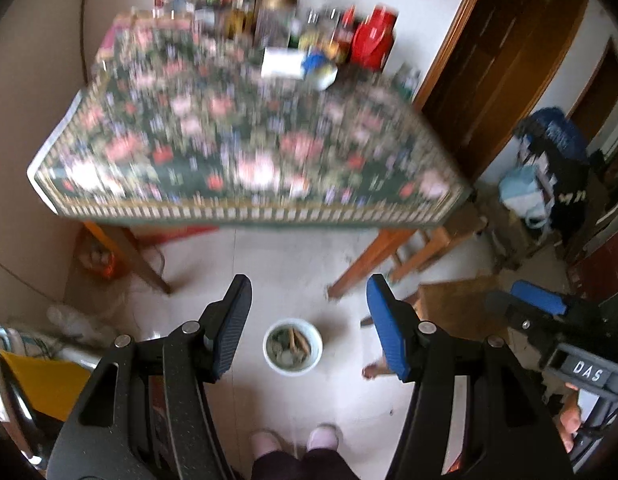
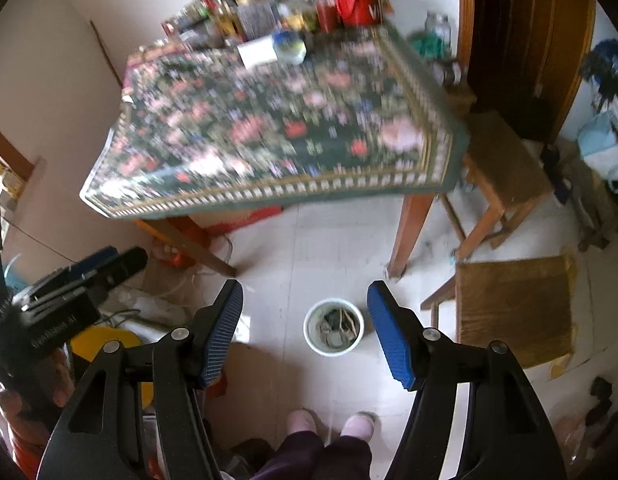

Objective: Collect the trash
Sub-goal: 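Raise both open tools back toward the table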

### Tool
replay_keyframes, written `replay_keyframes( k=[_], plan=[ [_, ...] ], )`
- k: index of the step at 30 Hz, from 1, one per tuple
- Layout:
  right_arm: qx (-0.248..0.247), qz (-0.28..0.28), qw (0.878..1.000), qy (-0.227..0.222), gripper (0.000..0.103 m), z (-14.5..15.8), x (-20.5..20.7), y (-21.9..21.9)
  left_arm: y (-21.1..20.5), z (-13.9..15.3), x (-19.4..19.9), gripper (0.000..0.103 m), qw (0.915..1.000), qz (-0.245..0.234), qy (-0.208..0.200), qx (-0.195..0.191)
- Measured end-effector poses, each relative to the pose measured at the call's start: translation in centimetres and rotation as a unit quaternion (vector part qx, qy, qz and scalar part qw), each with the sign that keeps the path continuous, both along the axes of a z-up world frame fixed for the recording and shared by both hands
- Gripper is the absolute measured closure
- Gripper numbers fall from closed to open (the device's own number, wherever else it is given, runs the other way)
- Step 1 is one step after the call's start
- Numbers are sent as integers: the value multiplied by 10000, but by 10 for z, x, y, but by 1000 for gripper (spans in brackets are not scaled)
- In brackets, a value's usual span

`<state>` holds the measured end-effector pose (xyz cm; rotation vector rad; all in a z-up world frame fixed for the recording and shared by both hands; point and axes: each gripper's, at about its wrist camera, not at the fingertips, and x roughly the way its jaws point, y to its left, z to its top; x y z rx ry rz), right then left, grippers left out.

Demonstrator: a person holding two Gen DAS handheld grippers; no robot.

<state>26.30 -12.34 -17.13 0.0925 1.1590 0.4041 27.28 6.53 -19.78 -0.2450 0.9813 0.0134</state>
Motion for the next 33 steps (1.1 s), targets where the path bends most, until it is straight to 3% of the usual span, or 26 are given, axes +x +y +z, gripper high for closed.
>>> replay_keyframes(
  k=[8, 13, 17, 20, 22, 24, 28, 33],
  plan=[
    [121, -132, 9951, -976, 41, 103, -22, -1, 8, 107, -31, 44, 9973, -126, -718, 77],
    [124, -341, 9839, -1751, 41, 160, -39, 3, 19, 155, -55, 44, 9919, -208, -1197, 363],
    [75, -389, 9732, -2264, 41, 193, -54, 9, 34, 188, -75, 42, 9865, -225, -1595, 307],
    [-93, -422, 9628, -2667, 35, 210, -64, 14, 45, 211, -91, 36, 9789, -160, -2006, 363],
    [-180, -495, 9547, -2929, 18, 217, -70, 15, 49, 224, -99, 26, 9732, -138, -2251, 449],
    [-225, -571, 9480, -3122, 12, 222, -73, 16, 52, 232, -103, 16, 9681, -134, -2447, 516],
    [-269, -634, 9437, -3236, 11, 223, -63, 19, 51, 236, -98, 7, 9630, -155, -2623, 595],
    [-212, -703, 9382, -3382, 9, 224, -47, 17, 51, 230, -71, 6, 9636, -137, -2606, 585]
  ],
)
